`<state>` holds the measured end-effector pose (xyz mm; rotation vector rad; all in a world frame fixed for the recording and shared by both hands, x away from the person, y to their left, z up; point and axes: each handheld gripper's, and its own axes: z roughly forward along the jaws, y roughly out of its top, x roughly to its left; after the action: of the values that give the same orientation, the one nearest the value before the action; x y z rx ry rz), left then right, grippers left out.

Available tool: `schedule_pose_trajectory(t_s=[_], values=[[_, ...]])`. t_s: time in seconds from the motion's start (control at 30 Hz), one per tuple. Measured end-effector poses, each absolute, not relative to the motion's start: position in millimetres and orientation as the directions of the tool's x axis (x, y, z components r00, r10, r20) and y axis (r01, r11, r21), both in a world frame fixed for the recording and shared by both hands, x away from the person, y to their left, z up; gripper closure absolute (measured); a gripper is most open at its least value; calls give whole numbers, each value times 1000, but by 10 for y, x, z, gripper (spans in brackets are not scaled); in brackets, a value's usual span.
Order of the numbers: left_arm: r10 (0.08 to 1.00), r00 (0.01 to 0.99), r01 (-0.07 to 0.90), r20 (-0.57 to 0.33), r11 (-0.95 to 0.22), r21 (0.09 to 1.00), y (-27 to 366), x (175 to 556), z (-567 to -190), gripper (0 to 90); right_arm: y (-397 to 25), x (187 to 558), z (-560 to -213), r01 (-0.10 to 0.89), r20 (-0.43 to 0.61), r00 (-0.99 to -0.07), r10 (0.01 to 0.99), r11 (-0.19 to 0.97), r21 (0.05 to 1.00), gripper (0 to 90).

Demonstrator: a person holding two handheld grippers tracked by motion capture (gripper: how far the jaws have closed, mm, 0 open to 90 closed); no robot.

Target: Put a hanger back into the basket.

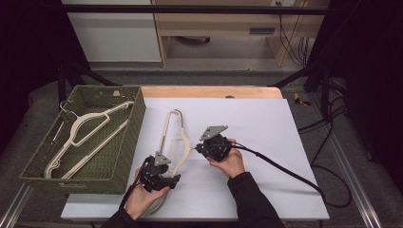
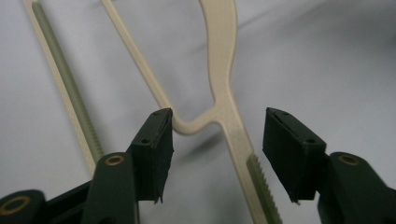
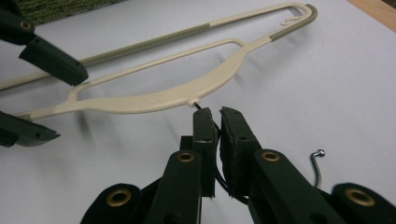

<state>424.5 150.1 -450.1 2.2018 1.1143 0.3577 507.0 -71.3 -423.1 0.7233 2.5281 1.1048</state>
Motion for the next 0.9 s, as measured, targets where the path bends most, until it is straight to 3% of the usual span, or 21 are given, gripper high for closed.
schedule_pose_trajectory(t_s=[0.4, 0.5, 0.57, 0.73, 0.9], values=[[815, 580, 644, -12, -449, 619, 1450, 4104, -4516, 516, -726, 5027, -4208, 315, -85, -833, 547, 595, 739, 862], [806, 590, 656, -43, -447, 608, 1415, 4097, -4548, 602, -727, 5016, -4193, 321, -80, -830, 552, 590, 741, 862], [798, 599, 661, -69, -445, 604, 1388, 4087, -4555, 705, -724, 5007, -4194, 323, -81, -828, 555, 589, 741, 862], [816, 576, 662, -42, -436, 610, 1405, 4068, -4512, 733, -727, 4983, -4182, 317, -87, -826, 558, 586, 746, 855], [842, 536, 679, -62, -386, 625, 1521, 4102, -4436, 797, -783, 4869, -4052, 276, -87, -832, 548, 544, 793, 783]])
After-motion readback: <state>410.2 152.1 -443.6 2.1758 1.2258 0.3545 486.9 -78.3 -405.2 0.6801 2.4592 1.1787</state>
